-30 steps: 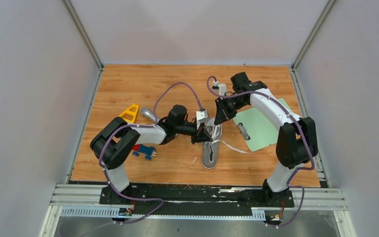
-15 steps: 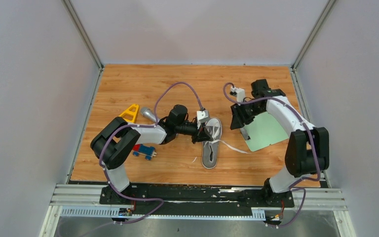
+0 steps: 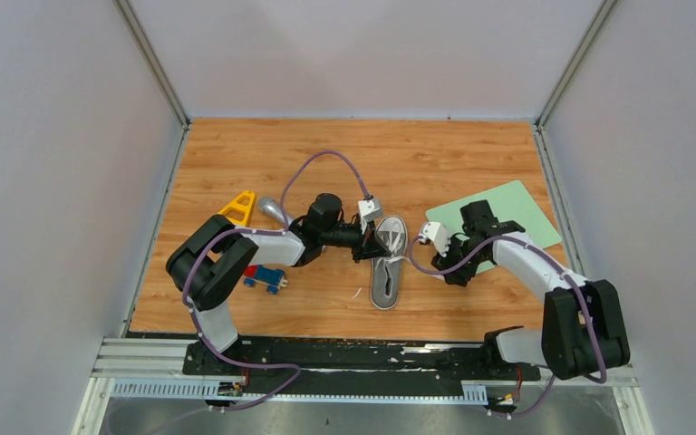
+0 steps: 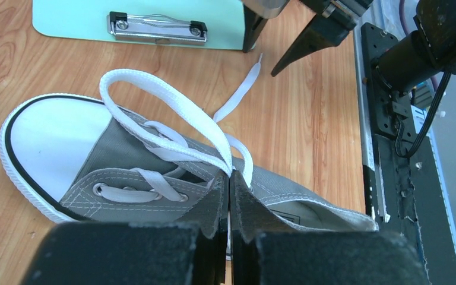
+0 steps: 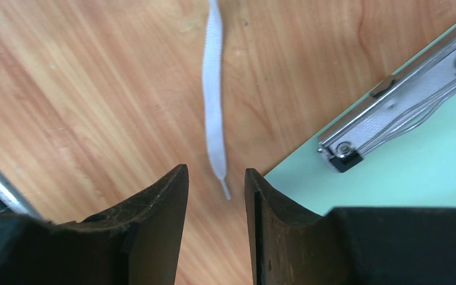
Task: Tie the shoes
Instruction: Wrap the shoelace around the shoelace.
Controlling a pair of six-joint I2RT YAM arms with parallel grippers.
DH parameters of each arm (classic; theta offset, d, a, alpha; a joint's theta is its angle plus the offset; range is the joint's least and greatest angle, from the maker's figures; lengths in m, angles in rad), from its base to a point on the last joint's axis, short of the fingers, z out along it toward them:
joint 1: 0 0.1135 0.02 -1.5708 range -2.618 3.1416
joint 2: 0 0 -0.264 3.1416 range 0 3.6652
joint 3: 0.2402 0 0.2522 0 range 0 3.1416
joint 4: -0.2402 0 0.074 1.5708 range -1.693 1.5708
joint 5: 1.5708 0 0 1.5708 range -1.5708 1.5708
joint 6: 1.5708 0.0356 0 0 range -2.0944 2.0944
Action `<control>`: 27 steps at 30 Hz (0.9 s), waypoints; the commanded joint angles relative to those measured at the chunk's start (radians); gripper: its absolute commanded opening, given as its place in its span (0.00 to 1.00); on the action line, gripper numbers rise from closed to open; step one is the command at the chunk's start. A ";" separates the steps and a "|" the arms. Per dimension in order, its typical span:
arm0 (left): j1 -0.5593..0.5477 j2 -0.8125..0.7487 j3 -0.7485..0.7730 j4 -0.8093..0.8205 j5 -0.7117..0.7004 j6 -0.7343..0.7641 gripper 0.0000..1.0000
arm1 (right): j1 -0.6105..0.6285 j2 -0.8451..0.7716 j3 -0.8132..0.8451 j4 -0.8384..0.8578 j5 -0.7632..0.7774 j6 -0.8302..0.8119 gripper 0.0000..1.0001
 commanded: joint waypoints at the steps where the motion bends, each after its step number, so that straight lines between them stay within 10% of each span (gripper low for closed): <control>1: 0.002 0.001 -0.004 0.059 -0.009 -0.031 0.00 | 0.010 0.053 0.017 0.126 0.042 -0.075 0.40; 9: 0.004 0.001 -0.008 0.061 -0.012 -0.032 0.00 | 0.068 0.153 -0.014 0.157 0.078 -0.103 0.33; 12: 0.005 0.003 -0.007 0.063 -0.009 -0.033 0.00 | 0.078 0.180 -0.041 0.181 0.126 -0.097 0.00; 27: 0.007 0.007 -0.024 0.138 0.165 -0.017 0.00 | 0.088 0.310 0.657 -0.089 -0.145 0.392 0.00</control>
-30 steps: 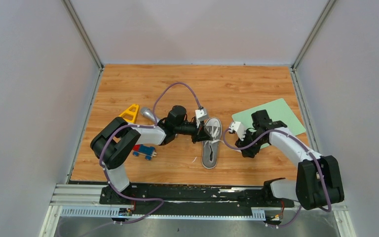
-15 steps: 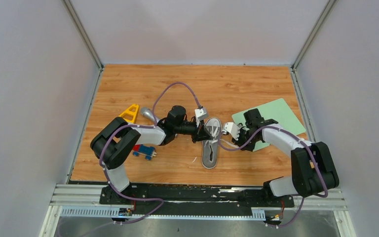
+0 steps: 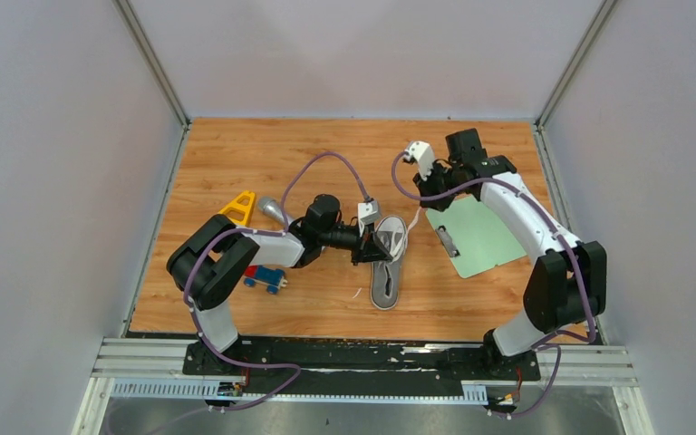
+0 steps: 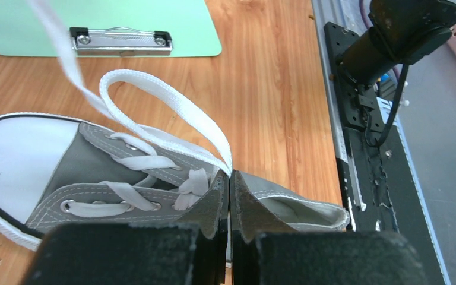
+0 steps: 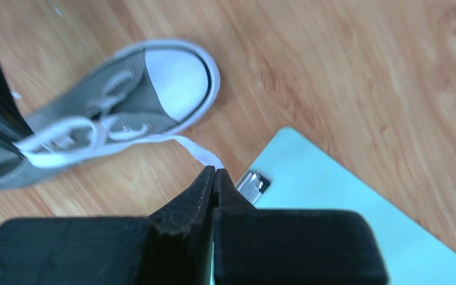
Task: Tie the shoes
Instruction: Wrap the shoelace around the shoelace.
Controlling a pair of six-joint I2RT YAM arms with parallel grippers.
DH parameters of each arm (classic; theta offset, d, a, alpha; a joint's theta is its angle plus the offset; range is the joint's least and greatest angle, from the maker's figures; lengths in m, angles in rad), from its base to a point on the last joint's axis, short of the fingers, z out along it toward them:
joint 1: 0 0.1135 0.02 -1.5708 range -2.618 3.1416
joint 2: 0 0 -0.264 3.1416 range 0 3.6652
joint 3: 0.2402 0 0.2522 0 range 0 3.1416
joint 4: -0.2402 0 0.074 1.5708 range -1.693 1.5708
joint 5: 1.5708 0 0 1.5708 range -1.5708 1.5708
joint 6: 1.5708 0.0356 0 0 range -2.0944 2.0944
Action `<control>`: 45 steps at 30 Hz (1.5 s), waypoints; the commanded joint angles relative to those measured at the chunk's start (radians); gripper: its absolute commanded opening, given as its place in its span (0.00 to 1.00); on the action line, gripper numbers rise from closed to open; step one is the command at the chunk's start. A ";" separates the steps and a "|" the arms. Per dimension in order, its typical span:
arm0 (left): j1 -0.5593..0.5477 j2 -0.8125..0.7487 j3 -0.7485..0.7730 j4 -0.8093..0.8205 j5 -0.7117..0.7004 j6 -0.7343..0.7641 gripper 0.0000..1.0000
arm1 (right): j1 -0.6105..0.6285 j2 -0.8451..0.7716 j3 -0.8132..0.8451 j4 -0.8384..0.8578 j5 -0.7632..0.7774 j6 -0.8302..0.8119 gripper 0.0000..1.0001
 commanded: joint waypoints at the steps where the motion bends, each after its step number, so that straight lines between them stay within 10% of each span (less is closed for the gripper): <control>1: 0.004 0.001 -0.010 0.075 0.082 0.009 0.00 | 0.031 0.053 0.115 -0.081 -0.137 0.199 0.00; 20: 0.012 0.039 0.017 0.076 0.106 -0.017 0.00 | 0.139 -0.005 0.143 -0.096 -0.278 0.277 0.00; 28: 0.013 0.041 0.025 0.058 0.086 -0.019 0.00 | -0.050 -0.101 -0.117 -0.036 -0.181 -0.042 0.43; 45: 0.013 0.040 0.026 0.051 0.077 -0.019 0.00 | -0.030 0.083 -0.204 0.008 0.025 -0.579 0.46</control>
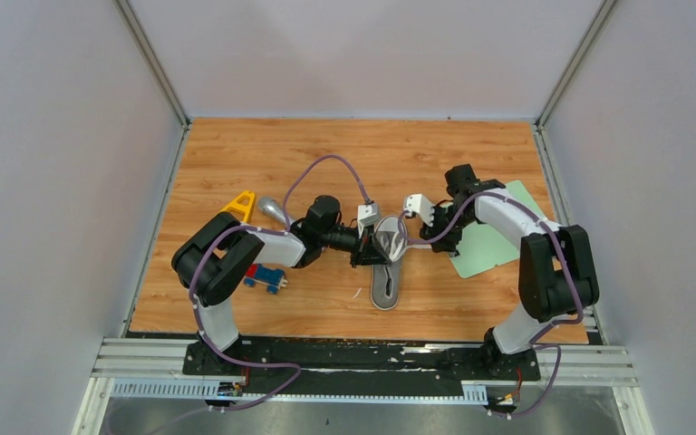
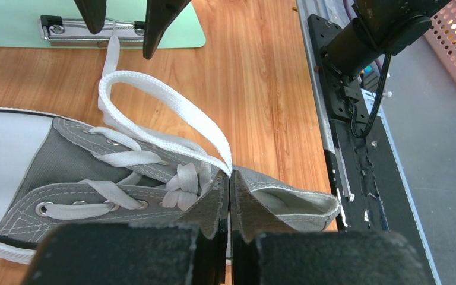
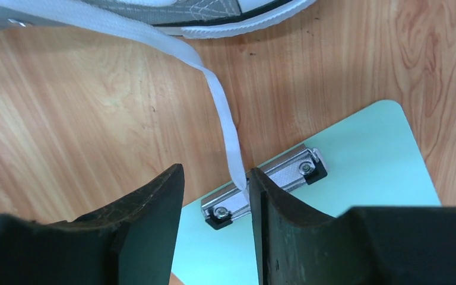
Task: Tie the shoes
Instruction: Wrap the shoelace around the shoelace.
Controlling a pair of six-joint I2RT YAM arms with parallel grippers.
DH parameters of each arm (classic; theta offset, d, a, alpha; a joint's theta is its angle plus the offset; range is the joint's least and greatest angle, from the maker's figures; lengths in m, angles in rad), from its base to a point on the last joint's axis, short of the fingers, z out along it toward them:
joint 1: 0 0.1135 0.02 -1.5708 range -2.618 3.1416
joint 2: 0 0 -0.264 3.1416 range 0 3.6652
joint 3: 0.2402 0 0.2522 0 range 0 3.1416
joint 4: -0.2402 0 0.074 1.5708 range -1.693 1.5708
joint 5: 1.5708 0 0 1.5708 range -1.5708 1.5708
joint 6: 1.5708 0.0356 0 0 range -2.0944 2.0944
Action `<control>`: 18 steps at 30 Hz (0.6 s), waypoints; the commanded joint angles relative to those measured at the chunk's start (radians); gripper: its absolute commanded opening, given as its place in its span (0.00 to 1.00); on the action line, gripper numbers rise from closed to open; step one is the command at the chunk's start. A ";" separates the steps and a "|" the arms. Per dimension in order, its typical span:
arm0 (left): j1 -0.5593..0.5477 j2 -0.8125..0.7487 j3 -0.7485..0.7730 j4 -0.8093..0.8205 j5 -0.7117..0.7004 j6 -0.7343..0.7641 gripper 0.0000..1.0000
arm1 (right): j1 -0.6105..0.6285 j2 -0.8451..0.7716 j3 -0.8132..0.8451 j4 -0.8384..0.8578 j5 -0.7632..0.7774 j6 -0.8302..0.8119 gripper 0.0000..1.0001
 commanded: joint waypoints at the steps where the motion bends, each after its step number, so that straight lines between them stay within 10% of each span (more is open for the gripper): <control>1: 0.005 0.005 0.030 0.018 -0.005 -0.002 0.00 | 0.036 0.020 -0.040 0.074 0.109 -0.202 0.46; 10: 0.005 0.007 0.032 0.014 -0.004 0.000 0.00 | 0.046 0.090 -0.063 0.144 0.228 -0.332 0.44; 18: 0.005 0.005 0.032 0.013 -0.003 0.002 0.00 | 0.046 0.168 0.000 0.090 0.234 -0.288 0.03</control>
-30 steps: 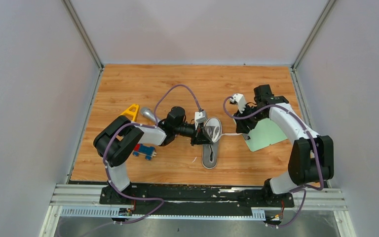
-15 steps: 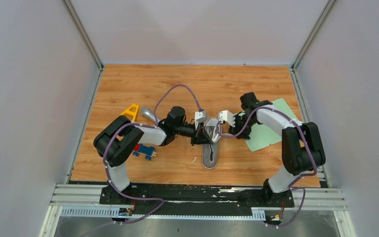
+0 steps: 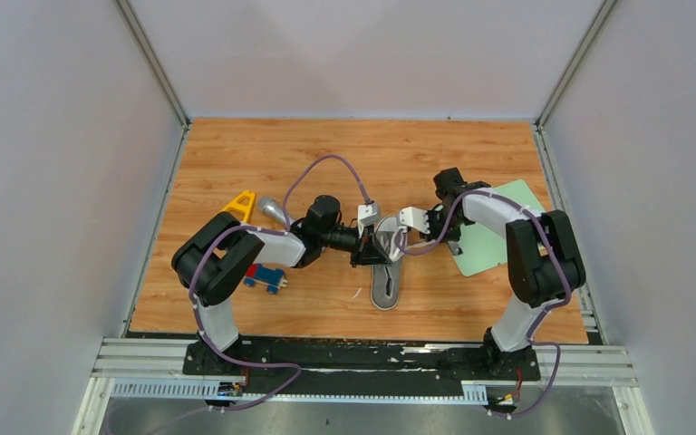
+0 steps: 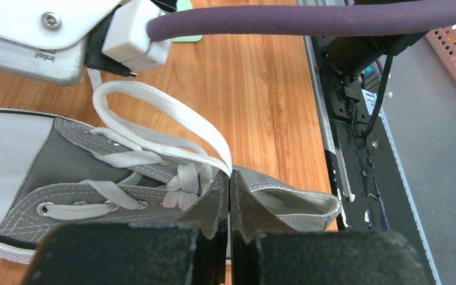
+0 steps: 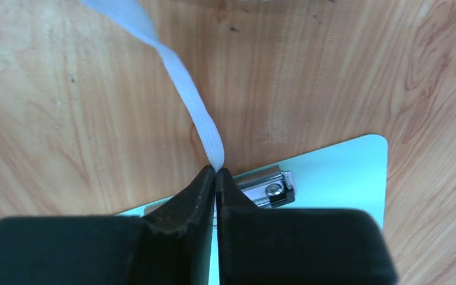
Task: Tie the shoes
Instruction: Wrap the shoelace around the shoelace.
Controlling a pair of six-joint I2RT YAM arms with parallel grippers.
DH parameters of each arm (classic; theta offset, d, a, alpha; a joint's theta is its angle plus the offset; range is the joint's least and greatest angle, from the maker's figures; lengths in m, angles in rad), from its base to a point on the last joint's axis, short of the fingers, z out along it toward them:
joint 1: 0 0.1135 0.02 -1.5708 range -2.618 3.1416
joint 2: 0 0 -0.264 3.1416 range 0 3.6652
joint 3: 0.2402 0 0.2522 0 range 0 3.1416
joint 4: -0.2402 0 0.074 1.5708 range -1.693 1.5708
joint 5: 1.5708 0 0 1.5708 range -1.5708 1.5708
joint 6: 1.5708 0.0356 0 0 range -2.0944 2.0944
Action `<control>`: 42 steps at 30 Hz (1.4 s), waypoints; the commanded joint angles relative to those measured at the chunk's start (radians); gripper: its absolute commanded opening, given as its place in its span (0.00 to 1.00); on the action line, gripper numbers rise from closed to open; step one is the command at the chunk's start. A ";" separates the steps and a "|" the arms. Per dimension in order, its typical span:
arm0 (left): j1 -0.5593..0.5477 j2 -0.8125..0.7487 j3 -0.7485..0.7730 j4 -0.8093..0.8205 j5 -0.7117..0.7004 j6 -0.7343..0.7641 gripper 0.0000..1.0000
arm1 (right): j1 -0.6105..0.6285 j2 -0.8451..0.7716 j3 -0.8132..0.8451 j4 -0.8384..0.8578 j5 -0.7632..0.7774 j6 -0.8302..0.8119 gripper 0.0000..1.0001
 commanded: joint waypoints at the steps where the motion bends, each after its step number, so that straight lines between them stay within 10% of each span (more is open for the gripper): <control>1: 0.006 0.004 0.030 0.014 0.000 0.002 0.00 | 0.000 0.049 0.045 -0.031 -0.002 0.008 0.00; 14: 0.005 0.006 0.034 0.017 0.040 0.009 0.00 | 0.022 -0.073 0.462 -0.269 -0.373 0.508 0.00; 42: 0.041 0.033 0.062 0.014 -0.009 -0.062 0.00 | 0.352 -0.366 0.118 -0.360 -0.447 0.568 0.00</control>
